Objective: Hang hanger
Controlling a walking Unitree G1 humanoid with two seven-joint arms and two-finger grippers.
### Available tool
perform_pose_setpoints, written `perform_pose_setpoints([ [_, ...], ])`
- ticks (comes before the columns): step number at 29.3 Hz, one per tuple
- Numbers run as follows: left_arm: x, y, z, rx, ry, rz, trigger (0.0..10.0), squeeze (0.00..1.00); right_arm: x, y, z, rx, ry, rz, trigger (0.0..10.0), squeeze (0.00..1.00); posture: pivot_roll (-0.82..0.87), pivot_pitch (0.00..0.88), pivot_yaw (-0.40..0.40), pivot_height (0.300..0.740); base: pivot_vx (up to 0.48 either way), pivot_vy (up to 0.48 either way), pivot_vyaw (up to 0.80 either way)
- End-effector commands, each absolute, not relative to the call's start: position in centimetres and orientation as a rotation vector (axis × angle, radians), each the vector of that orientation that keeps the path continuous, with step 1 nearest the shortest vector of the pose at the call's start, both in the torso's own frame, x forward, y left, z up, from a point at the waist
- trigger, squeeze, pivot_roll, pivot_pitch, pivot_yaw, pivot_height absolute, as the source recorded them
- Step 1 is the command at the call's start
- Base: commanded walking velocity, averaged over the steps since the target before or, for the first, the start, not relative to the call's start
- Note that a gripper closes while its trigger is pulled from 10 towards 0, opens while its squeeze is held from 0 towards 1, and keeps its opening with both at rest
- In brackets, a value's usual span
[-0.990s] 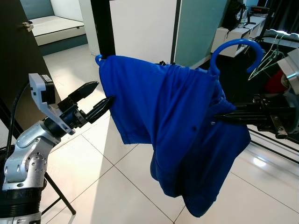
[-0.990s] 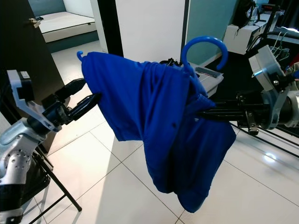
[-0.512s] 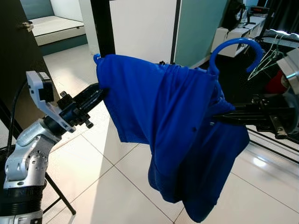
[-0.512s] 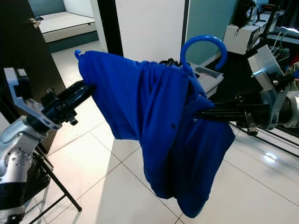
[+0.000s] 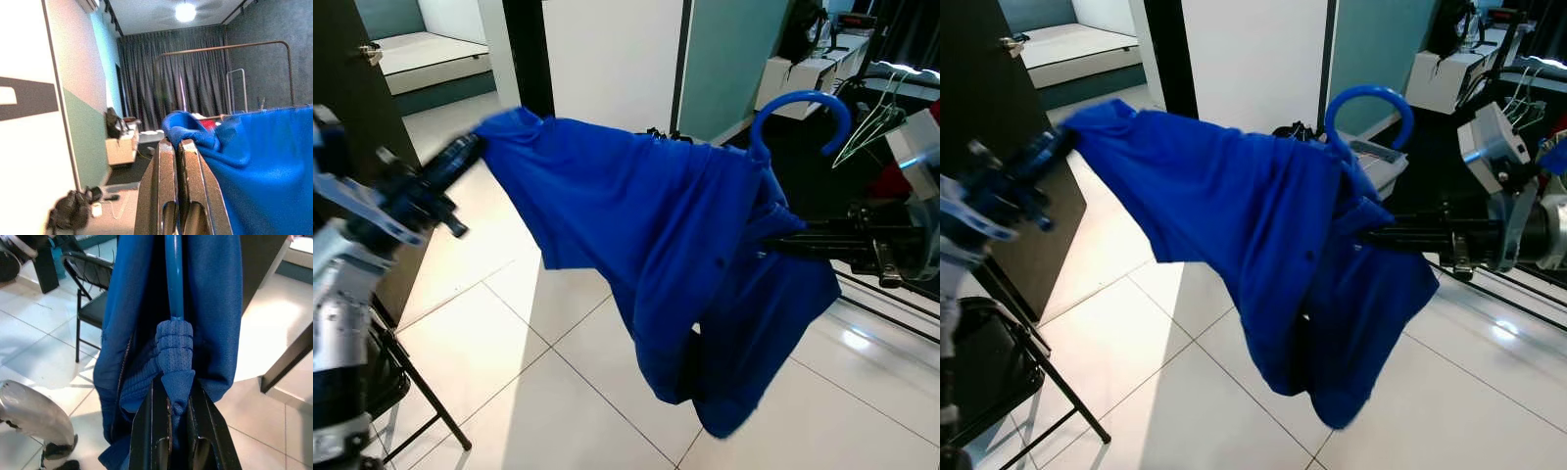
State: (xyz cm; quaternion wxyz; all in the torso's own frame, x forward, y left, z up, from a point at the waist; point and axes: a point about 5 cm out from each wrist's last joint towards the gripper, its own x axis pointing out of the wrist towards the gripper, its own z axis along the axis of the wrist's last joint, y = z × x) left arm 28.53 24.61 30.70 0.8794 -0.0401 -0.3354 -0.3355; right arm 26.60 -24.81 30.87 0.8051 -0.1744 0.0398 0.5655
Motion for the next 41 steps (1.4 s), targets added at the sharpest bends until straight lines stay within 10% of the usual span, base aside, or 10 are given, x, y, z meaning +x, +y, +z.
perform_pose_setpoints([
  [1, 28.3, 25.4, 31.3, -0.092, -0.722, -0.67, 0.0, 0.0, 26.8, -25.2, 30.2, -0.4, 0.134, 1.175, 0.0, 0.0, -0.02, 0.0, 0.003, 0.74, 0.0, 0.0, 0.0],
  [13, 28.5, 26.4, 31.5, -0.093, -0.717, -0.59, 0.0, 0.0, 25.6, -24.6, 28.2, -0.363, 0.236, 1.263, 0.0, 0.0, -0.02, 0.0, 0.005, 0.74, 0.0, 0.0, 0.0],
  [41, 28.5, 39.7, 23.7, -0.167, -0.404, 0.327, 0.0, 0.0, 25.2, -26.3, 28.0, -0.388, 0.283, 1.191, 0.0, 0.0, -0.03, 0.0, 0.003, 0.74, 0.0, 0.0, 0.0],
])
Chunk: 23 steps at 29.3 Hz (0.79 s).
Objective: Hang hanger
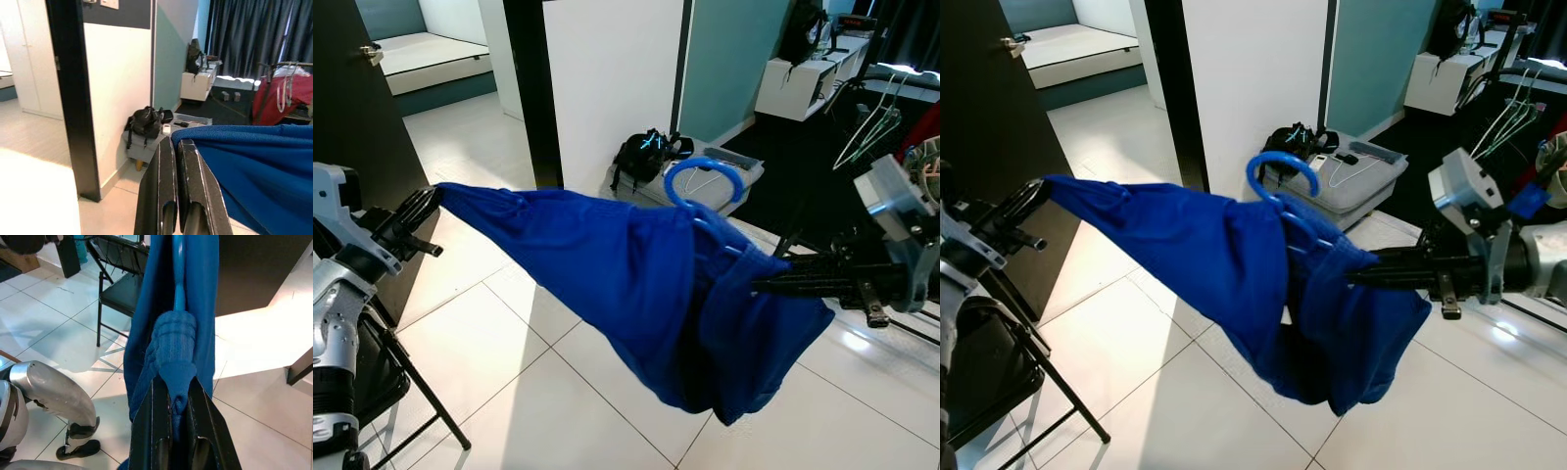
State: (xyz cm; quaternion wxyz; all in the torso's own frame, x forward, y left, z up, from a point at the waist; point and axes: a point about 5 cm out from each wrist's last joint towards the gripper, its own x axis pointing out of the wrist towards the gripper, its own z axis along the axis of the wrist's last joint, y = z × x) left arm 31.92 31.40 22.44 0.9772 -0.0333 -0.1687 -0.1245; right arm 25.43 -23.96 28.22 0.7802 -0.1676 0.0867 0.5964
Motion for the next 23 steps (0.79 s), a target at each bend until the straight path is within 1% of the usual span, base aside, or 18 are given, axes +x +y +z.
perform_pose_setpoints([
  [1, 28.5, 39.7, 23.7, -0.167, -0.404, 0.327, 0.0, 0.0, 25.2, -26.3, 28.0, -0.388, 0.283, 1.191, 0.0, 0.0, -0.03, 0.0, 0.003, 0.74, 0.0, 0.0, 0.0],
  [4, 28.5, 40.2, 25.1, -0.197, -0.445, 0.326, 0.0, 0.0, 25.0, -26.4, 26.6, -0.413, 0.355, 1.183, 0.0, 0.0, -0.03, 0.0, 0.002, 0.74, 0.0, 0.0, 0.0],
  [5, 28.9, 39.5, 26.3, -0.231, -0.489, 0.268, 0.0, 0.0, 24.9, -26.0, 25.6, -0.425, 0.385, 1.192, 0.0, 0.0, -0.03, 0.0, 0.002, 0.74, 0.0, 0.0, 0.0],
  [6, 29.0, 39.3, 26.6, -0.238, -0.502, 0.252, 0.0, 0.0, 24.9, -25.9, 25.4, -0.428, 0.391, 1.195, 0.0, 0.0, -0.03, 0.0, 0.002, 0.74, 0.0, 0.0, 0.0],
  [7, 29.4, 38.4, 27.3, -0.255, -0.525, 0.195, 0.0, 0.0, 25.0, -25.6, 25.3, -0.425, 0.386, 1.199, 0.0, 0.0, -0.02, 0.0, 0.001, 0.74, 0.0, 0.0, 0.0],
  [8, 29.4, 38.4, 27.3, -0.255, -0.525, 0.195, 0.0, 0.0, 25.0, -25.6, 25.3, -0.425, 0.386, 1.199, 0.0, 0.0, -0.02, 0.0, 0.001, 0.74, 0.0, 0.0, 0.0],
  [10, 30.0, 36.7, 28.2, -0.287, -0.56, 0.09, 0.0, 0.0, 25.2, -25.2, 25.3, -0.417, 0.361, 1.199, 0.0, 0.0, -0.02, 0.0, 0.001, 0.74, 0.0, 0.0, 0.0],
  [11, 30.0, 36.7, 28.2, -0.287, -0.56, 0.09, 0.0, 0.0, 25.2, -25.2, 25.3, -0.417, 0.361, 1.199, 0.0, 0.0, -0.02, 0.0, 0.001, 0.74, 0.0, 0.0, 0.0],
  [13, 30.6, 32.1, 28.8, -0.294, -0.571, -0.196, 0.0, 0.0, 25.7, -24.5, 25.7, -0.386, 0.28, 1.186, 0.0, 0.0, -0.02, 0.0, 0.004, 0.74, 0.0, 0.0, 0.0],
  [14, 30.6, 32.1, 28.8, -0.294, -0.571, -0.196, 0.0, 0.0, 25.7, -24.5, 25.7, -0.386, 0.28, 1.186, 0.0, 0.0, -0.02, 0.0, 0.004, 0.74, 0.0, 0.0, 0.0],
  [15, 30.6, 30.4, 28.9, -0.289, -0.569, -0.304, 0.0, 0.0, 25.9, -24.3, 26.0, -0.371, 0.247, 1.18, 0.0, 0.0, -0.02, 0.0, 0.004, 0.74, 0.0, 0.0, 0.0],
  [16, 30.6, 30.4, 28.9, -0.289, -0.569, -0.304, 0.0, 0.0, 25.9, -24.3, 26.0, -0.371, 0.247, 1.18, 0.0, 0.0, -0.02, 0.0, 0.004, 0.74, 0.0, 0.0, 0.0],
  [17, 30.5, 28.6, 28.9, -0.283, -0.561, -0.425, 0.0, 0.0, 26.1, -24.0, 26.4, -0.353, 0.208, 1.178, 0.0, 0.0, -0.02, 0.0, 0.004, 0.74, 0.0, 0.0, 0.0],
  [18, 30.5, 28.6, 28.9, -0.283, -0.561, -0.425, 0.0, 0.0, 26.1, -24.0, 26.4, -0.353, 0.208, 1.178, 0.0, 0.0, -0.02, 0.0, 0.004, 0.74, 0.0, 0.0, 0.0],
  [19, 30.1, 27.1, 28.9, -0.268, -0.554, -0.536, 0.0, 0.0, 26.2, -23.8, 26.7, -0.342, 0.182, 1.174, 0.0, 0.0, -0.02, 0.0, 0.006, 0.74, 0.0, 0.0, 0.0],
  [20, 30.1, 27.1, 28.9, -0.268, -0.554, -0.536, 0.0, 0.0, 26.2, -23.8, 26.7, -0.342, 0.182, 1.174, 0.0, 0.0, -0.02, 0.0, 0.006, 0.74, 0.0, 0.0, 0.0],
  [23, 29.3, 24.9, 29.0, -0.25, -0.536, -0.713, 0.0, 0.0, 26.4, -23.6, 26.7, -0.346, 0.167, 1.154, 0.0, 0.0, -0.02, 0.0, 0.007, 0.74, 0.0, 0.0, 0.0],
])
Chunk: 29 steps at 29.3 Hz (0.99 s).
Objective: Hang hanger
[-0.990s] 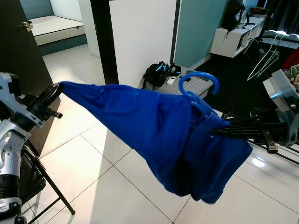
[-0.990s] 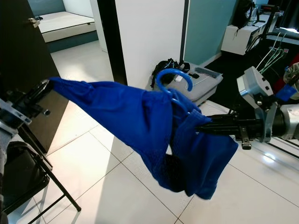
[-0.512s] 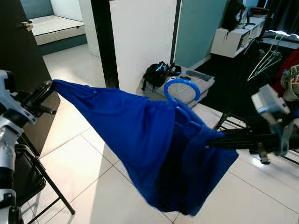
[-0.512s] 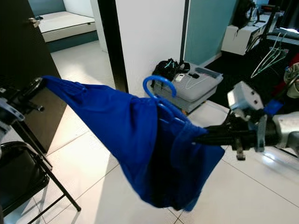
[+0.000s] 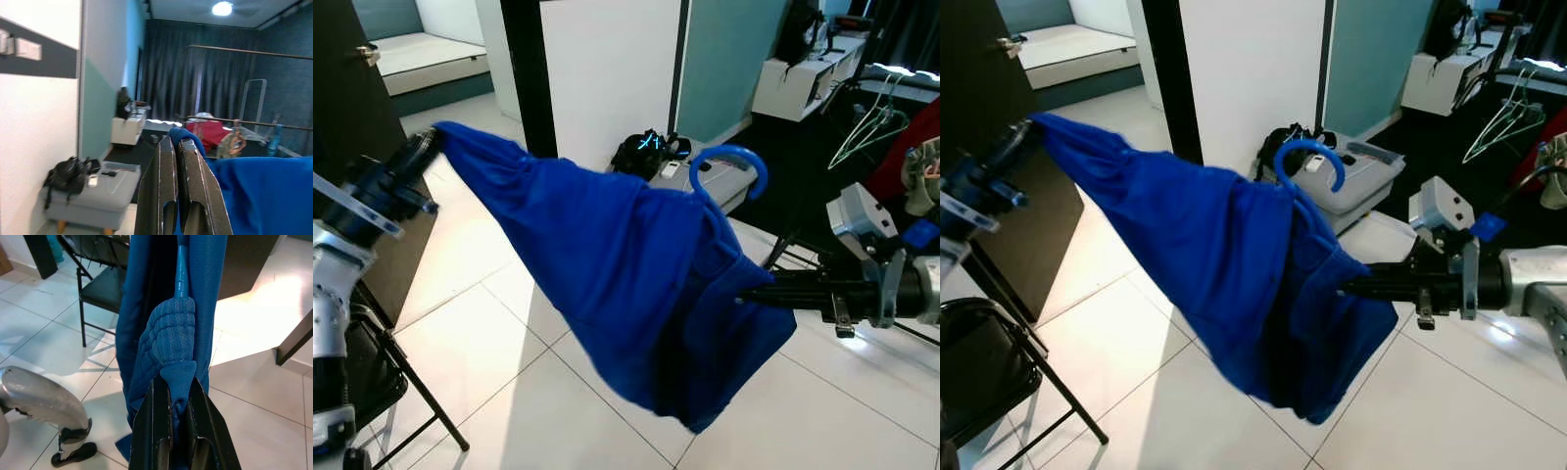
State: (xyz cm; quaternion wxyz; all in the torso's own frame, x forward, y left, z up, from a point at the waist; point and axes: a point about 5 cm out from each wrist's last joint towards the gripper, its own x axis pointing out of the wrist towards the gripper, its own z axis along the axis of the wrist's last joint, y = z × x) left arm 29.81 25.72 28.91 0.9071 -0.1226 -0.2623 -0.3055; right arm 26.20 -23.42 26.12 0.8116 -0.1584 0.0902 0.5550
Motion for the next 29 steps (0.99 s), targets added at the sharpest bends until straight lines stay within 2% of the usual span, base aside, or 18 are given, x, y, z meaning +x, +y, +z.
perform_pose_setpoints([
  [1, 29.3, 24.9, 29.0, -0.25, -0.536, -0.713, 0.0, 0.0, 26.4, -23.6, 26.7, -0.346, 0.167, 1.154, 0.0, 0.0, -0.02, 0.0, 0.007, 0.74, 0.0, 0.0, 0.0],
  [3, 26.8, 21.4, 29.2, -0.127, -0.47, -1.025, 0.4, 0.0, 27.1, -23.5, 26.0, -0.37, 0.179, 1.092, 0.0, 0.0, -0.02, 0.0, 0.007, 0.74, 0.0, 0.0, 0.0],
  [7, 25.6, 19.3, 29.7, -0.067, -0.476, -1.136, 0.6, 0.0, 27.1, -22.8, 25.0, -0.388, 0.216, 1.115, 0.0, 0.0, -0.02, 0.0, 0.005, 0.74, 0.0, 0.0, 0.0],
  [8, 25.9, 19.5, 30.6, -0.102, -0.536, -1.076, 0.4, 0.0, 26.7, -22.3, 24.3, -0.395, 0.251, 1.161, 0.0, 0.0, -0.02, 0.0, 0.005, 0.74, 0.0, 0.0, 0.0],
  [11, 26.1, 19.7, 30.9, -0.113, -0.555, -1.055, 0.4, 0.0, 26.5, -22.1, 24.1, -0.399, 0.265, 1.176, 0.0, 0.0, -0.02, 0.0, 0.005, 0.74, 0.0, 0.0, 0.0],
  [12, 26.1, 19.8, 31.1, -0.12, -0.568, -1.041, 0.0, 0.0, 26.4, -22.1, 23.9, -0.404, 0.275, 1.184, 0.0, 0.0, -0.02, 0.0, 0.005, 0.74, 0.0, 0.0, 0.0],
  [17, 26.8, 21.1, 32.8, -0.172, -0.664, -0.931, 0.0, 0.0, 25.9, -22.1, 22.7, -0.447, 0.356, 1.208, 0.0, 0.0, -0.02, 0.0, 0.005, 0.74, 0.0, 0.0, 0.0],
  [20, 27.3, 21.7, 33.1, -0.169, -0.675, -0.872, 0.0, 0.0, 25.8, -22.2, 22.6, -0.449, 0.366, 1.208, 0.0, 0.0, -0.02, 0.0, 0.005, 0.74, 0.0, 0.0, 0.0],
  [21, 28.0, 22.8, 33.1, -0.142, -0.661, -0.772, 0.0, 0.0, 25.8, -22.5, 22.9, -0.435, 0.355, 1.197, 0.0, 0.0, -0.02, 0.0, 0.007, 0.74, 0.0, 0.0, 0.0],
  [23, 28.0, 22.8, 33.1, -0.142, -0.661, -0.772, 0.0, 0.0, 25.8, -22.5, 22.9, -0.435, 0.355, 1.197, 0.0, 0.0, -0.02, 0.0, 0.007, 0.74, 0.0, 0.0, 0.0],
  [24, 28.6, 24.2, 32.9, -0.107, -0.637, -0.674, 0.0, 0.0, 25.8, -22.9, 23.3, -0.417, 0.336, 1.183, 0.0, 0.0, -0.02, 0.0, 0.008, 0.74, 0.0, 0.0, 0.0],
  [26, 28.6, 24.2, 32.9, -0.107, -0.637, -0.674, 0.0, 0.0, 25.8, -22.9, 23.3, -0.417, 0.336, 1.183, 0.0, 0.0, -0.02, 0.0, 0.008, 0.74, 0.0, 0.0, 0.0],
  [27, 29.3, 26.3, 32.4, -0.05, -0.581, -0.529, 0.0, 0.0, 26.0, -23.5, 24.1, -0.401, 0.301, 1.15, 0.0, 0.0, -0.02, 0.0, 0.008, 0.74, 0.0, 0.0, 0.0],
  [28, 29.3, 26.3, 32.4, -0.05, -0.581, -0.529, 0.0, 0.0, 26.0, -23.5, 24.1, -0.401, 0.301, 1.15, 0.0, 0.0, -0.02, 0.0, 0.008, 0.74, 0.0, 0.0, 0.0],
  [29, 29.7, 28.6, 31.7, 0.004, -0.525, -0.381, 0.0, 0.0, 26.2, -24.1, 25.0, -0.382, 0.263, 1.118, 0.0, 0.0, -0.02, 0.0, 0.011, 0.74, 0.0, 0.0, 0.0],
])
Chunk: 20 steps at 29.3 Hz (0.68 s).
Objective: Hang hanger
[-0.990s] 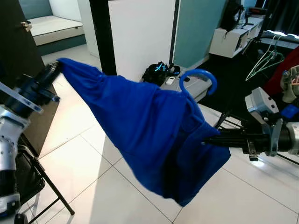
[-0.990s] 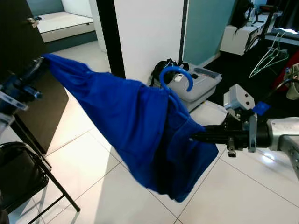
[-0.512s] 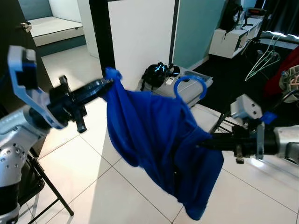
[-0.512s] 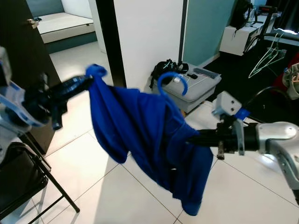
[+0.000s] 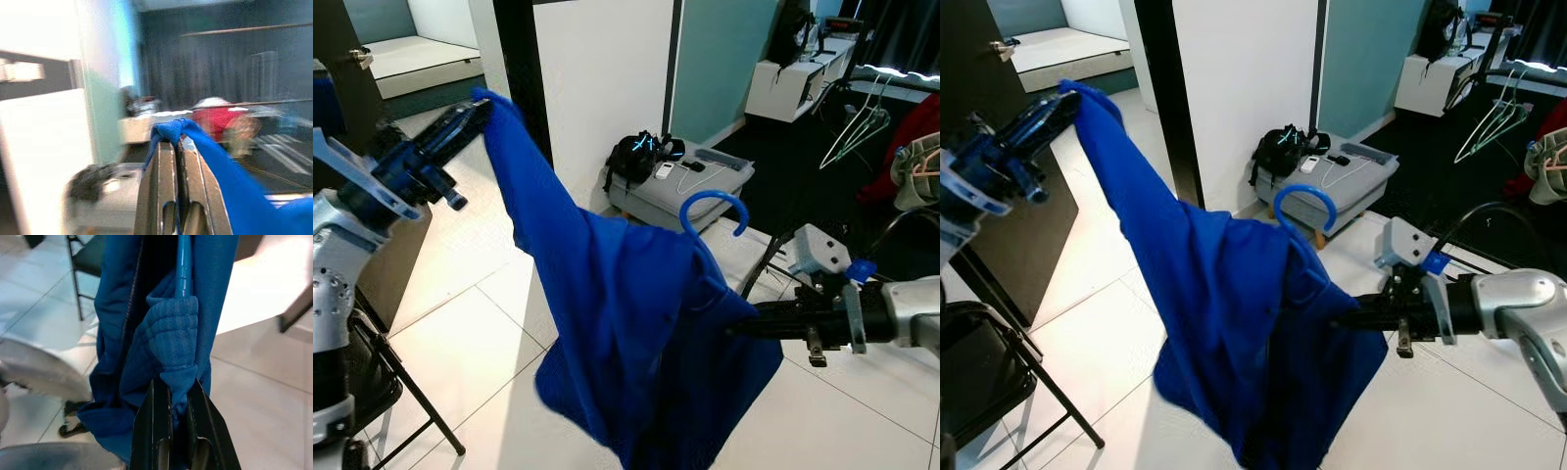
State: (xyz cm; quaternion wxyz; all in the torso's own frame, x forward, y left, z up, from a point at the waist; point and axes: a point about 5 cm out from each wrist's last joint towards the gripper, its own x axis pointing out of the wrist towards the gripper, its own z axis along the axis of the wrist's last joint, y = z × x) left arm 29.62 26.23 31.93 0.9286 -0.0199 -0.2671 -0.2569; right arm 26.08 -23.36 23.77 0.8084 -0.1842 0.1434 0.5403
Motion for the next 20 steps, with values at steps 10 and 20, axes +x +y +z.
perform_pose_setpoints([
  [10, 28.9, 37.4, 27.9, 0.144, -0.317, 0.225, 0.0, 0.0, 26.1, -25.7, 27.3, -0.348, 0.181, 1.067, 0.0, 0.0, -0.03, 0.0, 0.007, 0.74, 0.0, 0.0, 0.0],
  [20, 30.0, 35.6, 27.3, 0.138, -0.353, 0.136, 0.0, 0.0, 26.2, -25.6, 26.5, -0.366, 0.215, 1.077, 0.0, 0.0, -0.03, 0.0, 0.005, 0.74, 0.0, 0.0, 0.0],
])
